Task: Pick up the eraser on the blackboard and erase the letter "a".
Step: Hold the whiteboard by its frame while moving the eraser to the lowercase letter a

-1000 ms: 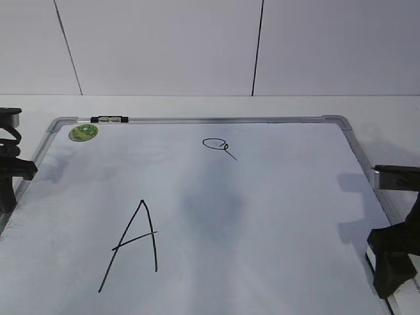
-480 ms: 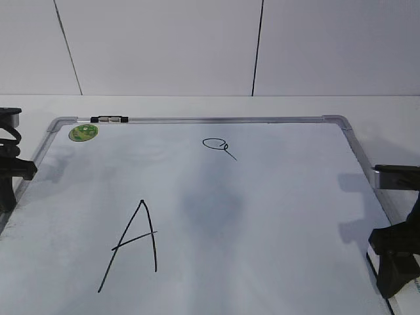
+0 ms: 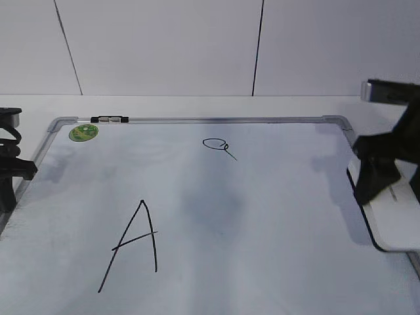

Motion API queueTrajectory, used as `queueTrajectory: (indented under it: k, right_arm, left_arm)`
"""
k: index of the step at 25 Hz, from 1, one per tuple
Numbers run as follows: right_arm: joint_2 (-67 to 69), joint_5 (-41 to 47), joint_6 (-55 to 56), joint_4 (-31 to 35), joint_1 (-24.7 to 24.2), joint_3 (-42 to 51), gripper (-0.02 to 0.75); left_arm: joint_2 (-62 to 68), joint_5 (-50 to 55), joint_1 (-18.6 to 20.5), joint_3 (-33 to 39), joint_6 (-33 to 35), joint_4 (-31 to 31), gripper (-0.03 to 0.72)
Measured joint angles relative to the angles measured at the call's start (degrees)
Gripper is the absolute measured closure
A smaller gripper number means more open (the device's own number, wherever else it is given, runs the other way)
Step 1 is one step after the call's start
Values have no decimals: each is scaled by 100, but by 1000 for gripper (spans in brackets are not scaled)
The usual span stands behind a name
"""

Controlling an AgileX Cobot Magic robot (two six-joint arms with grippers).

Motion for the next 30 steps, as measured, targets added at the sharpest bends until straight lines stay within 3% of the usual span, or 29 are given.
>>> queueTrajectory:
  k: [6,18,30]
  right_arm:
    - [988,80,22,172,149,-1542,203]
    - [3466,118,22,107,1049,-4636,203]
    - [4626,330,44,-39,1199,-5923,204]
  left_arm:
    - [0,0,0,0,0,0,669]
    - [0,11,0,-3,0,0,669]
    - [0,11,0,-3,0,0,669]
